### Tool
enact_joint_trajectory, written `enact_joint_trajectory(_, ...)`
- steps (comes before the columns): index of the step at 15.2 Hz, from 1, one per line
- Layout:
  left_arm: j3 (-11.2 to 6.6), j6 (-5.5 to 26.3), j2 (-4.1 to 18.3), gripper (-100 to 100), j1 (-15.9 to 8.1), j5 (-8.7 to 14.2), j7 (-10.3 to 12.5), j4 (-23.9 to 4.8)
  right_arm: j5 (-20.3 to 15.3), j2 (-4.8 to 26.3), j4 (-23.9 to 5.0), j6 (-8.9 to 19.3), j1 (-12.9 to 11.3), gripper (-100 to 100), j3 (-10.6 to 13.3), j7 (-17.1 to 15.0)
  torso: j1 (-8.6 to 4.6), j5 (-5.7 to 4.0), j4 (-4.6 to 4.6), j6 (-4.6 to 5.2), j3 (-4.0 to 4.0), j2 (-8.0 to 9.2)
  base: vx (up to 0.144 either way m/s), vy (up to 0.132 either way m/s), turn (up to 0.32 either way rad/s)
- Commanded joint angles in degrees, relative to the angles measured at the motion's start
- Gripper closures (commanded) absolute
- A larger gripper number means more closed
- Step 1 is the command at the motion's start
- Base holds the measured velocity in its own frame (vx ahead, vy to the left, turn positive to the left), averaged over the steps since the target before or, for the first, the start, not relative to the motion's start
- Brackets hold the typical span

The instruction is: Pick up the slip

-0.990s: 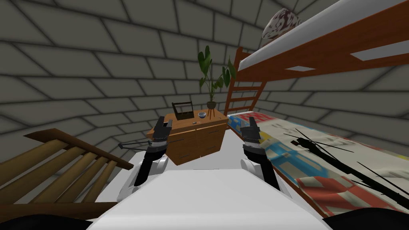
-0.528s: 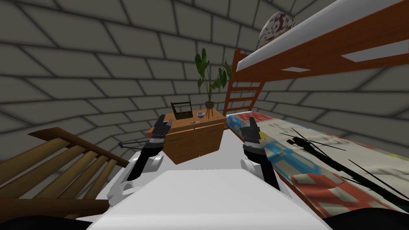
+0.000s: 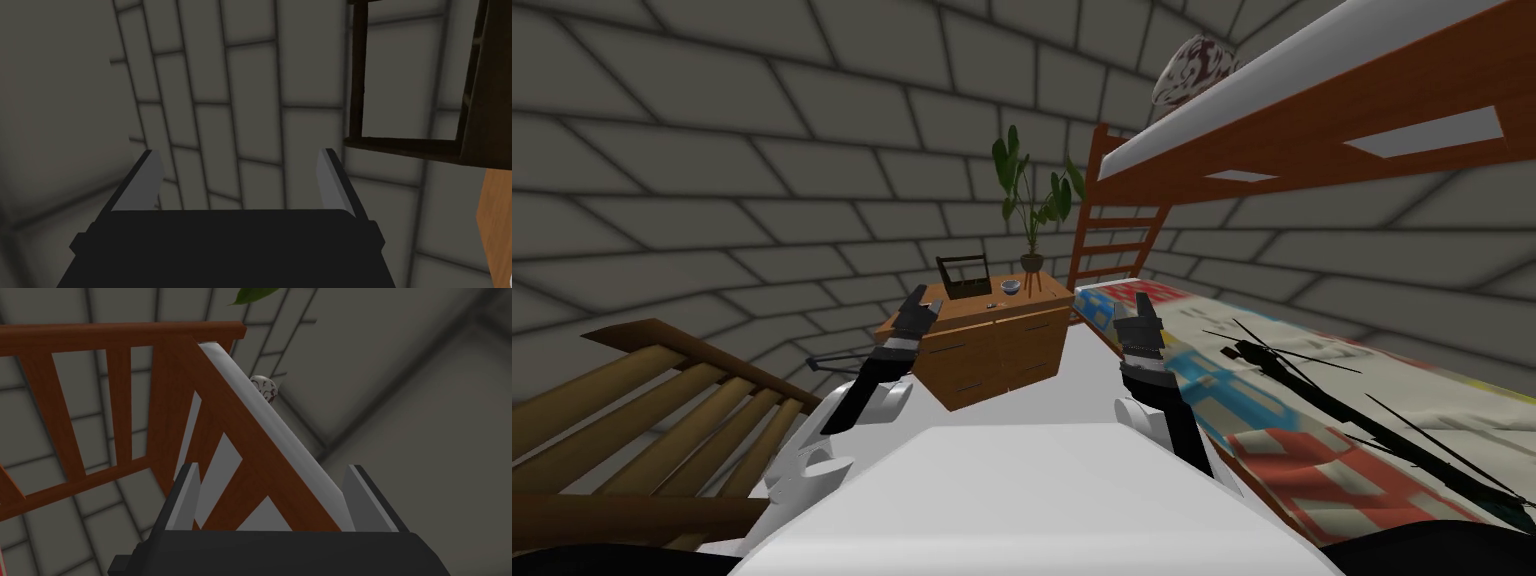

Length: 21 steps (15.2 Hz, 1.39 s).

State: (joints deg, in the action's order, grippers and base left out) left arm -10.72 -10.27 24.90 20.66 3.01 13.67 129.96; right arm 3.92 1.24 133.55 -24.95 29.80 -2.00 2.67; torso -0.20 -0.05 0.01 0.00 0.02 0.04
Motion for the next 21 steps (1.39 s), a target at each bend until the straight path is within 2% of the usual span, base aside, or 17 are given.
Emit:
enact_joint_trajectory(1,-1.14,2.86,2.73,-100,-0.60,1.62,1.78,-0.42,0.00,0.00,0.00,0.00,0.00,0,0.00,0.00,0.00,0.00,0.00,0.00,0.00,0.00,-0.016,-0.055,-0.020)
enact_joint_trajectory(3,-1.14,4.44,2.73,-100,-0.60,1.62,1.78,-0.42,0.00,0.00,0.00,0.00,0.00,0,0.00,0.00,-0.04,-0.01,0.00,0.01,0.01,0.01,-0.012,-0.055,-0.011)
enact_joint_trajectory(4,-2.21,6.16,5.23,-100,-1.21,3.22,3.35,-0.94,0.00,0.00,0.00,0.00,0.00,0,0.00,0.00,-0.02,-0.01,0.00,0.00,0.00,0.00,-0.006,-0.063,-0.024)
enact_joint_trajectory(6,-2.21,8.15,5.23,-100,-1.21,3.22,3.35,-0.94,0.00,0.00,0.00,0.00,0.00,0,0.00,0.00,-0.08,-0.02,0.00,0.01,-0.01,-0.02,-0.004,-0.062,-0.013)
enact_joint_trajectory(7,-3.28,9.61,7.68,-100,-1.82,4.94,4.88,-1.54,0.00,0.00,0.00,0.00,0.00,0,0.00,0.00,-0.05,-0.01,-0.01,0.01,-0.02,-0.03,-0.009,-0.061,-0.036)
enact_joint_trajectory(9,-3.28,12.03,7.75,-100,-1.82,4.94,4.88,-1.54,0.00,0.00,0.00,0.00,0.00,0,0.00,0.00,-0.08,-0.02,0.00,0.01,-0.01,-0.03,0.000,-0.059,-0.020)
enact_joint_trajectory(10,-4.34,13.63,10.19,-100,-2.41,6.78,6.37,-2.22,0.00,0.00,0.00,0.00,0.00,0,0.00,0.00,-0.04,-0.01,-0.01,0.00,-0.02,-0.04,0.004,-0.055,-0.031)
enact_joint_trajectory(13,-4.34,16.07,10.28,-100,-2.41,6.78,6.37,-2.22,0.00,0.00,0.00,0.00,0.00,0,0.00,0.00,-0.03,-0.01,-0.01,0.00,-0.04,-0.06,0.004,-0.048,-0.016)
enact_joint_trajectory(14,-5.39,18.01,12.82,-100,-3.00,8.74,7.80,-2.98,0.00,0.00,0.00,0.00,0.00,0,0.00,0.00,0.02,0.00,-0.01,-0.01,-0.03,-0.06,0.008,-0.051,-0.045)
enact_joint_trajectory(17,-5.39,20.24,12.82,-100,-3.00,8.74,7.80,-2.98,0.00,0.00,0.00,0.00,0.00,0,0.00,0.00,-0.01,0.00,-0.02,0.00,-0.05,-0.09,0.009,-0.044,-0.015)
enact_joint_trajectory(18,-6.40,22.20,15.36,-100,-3.56,10.82,9.17,-3.82,0.00,0.00,0.00,0.00,0.00,0,0.00,0.00,0.04,0.01,-0.02,0.00,-0.05,-0.08,0.004,-0.049,-0.052)
enact_joint_trajectory(21,-6.40,24.54,15.36,-100,-3.56,10.82,9.17,-3.82,0.00,0.00,0.00,0.00,0.00,0,0.00,0.00,-0.02,-0.01,-0.02,0.00,-0.05,-0.09,0.011,-0.046,-0.019)
